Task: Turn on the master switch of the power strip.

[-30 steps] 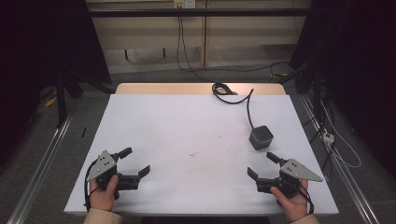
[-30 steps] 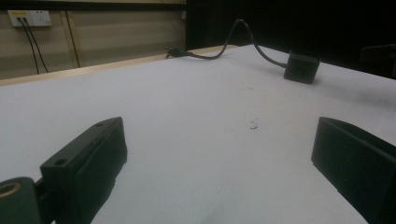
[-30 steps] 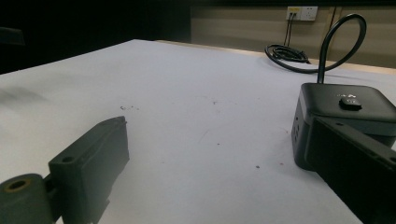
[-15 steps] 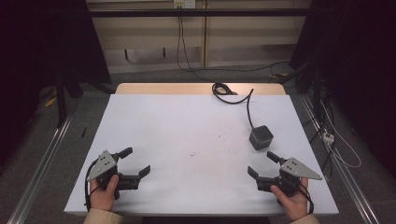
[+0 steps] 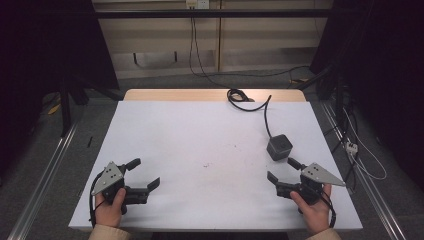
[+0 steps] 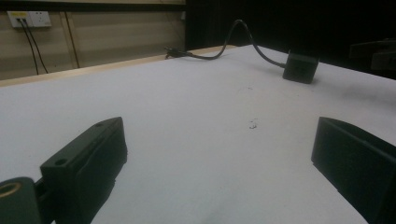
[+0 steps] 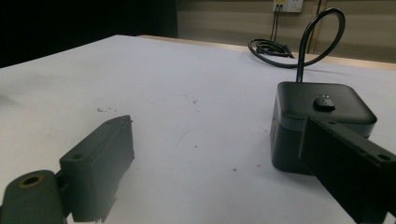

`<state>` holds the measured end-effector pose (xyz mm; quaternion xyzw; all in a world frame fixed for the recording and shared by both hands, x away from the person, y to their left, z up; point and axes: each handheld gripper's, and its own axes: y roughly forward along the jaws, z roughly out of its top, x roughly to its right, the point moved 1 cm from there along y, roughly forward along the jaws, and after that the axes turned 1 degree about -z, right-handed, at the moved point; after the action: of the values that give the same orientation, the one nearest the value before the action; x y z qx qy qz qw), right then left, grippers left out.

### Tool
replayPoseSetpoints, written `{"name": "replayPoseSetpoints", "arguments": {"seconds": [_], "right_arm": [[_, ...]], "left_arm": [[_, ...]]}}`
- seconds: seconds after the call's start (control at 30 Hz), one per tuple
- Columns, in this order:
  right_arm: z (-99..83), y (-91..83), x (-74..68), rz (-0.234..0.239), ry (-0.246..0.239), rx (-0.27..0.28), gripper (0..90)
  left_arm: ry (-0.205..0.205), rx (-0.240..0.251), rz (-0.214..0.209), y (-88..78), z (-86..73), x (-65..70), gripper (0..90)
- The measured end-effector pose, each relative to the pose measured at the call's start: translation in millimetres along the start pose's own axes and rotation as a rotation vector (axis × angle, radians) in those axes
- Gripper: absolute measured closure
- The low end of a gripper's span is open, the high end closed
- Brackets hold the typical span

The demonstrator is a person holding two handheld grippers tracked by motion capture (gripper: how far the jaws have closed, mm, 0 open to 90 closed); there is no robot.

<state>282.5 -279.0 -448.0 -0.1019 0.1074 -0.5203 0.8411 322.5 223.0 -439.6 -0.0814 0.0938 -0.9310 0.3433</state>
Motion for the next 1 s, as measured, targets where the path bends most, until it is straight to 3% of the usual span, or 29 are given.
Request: {"name": "replayPoseSetpoints", "arguments": {"seconds": [1.0], "right_arm": [[12.1, 13.5, 23.5, -0.077, 0.003, -0.017, 21.9]], "left_arm": [[0.007, -0.008, -0.002, -1.7, -1.5, -0.2, 3.0]]}}
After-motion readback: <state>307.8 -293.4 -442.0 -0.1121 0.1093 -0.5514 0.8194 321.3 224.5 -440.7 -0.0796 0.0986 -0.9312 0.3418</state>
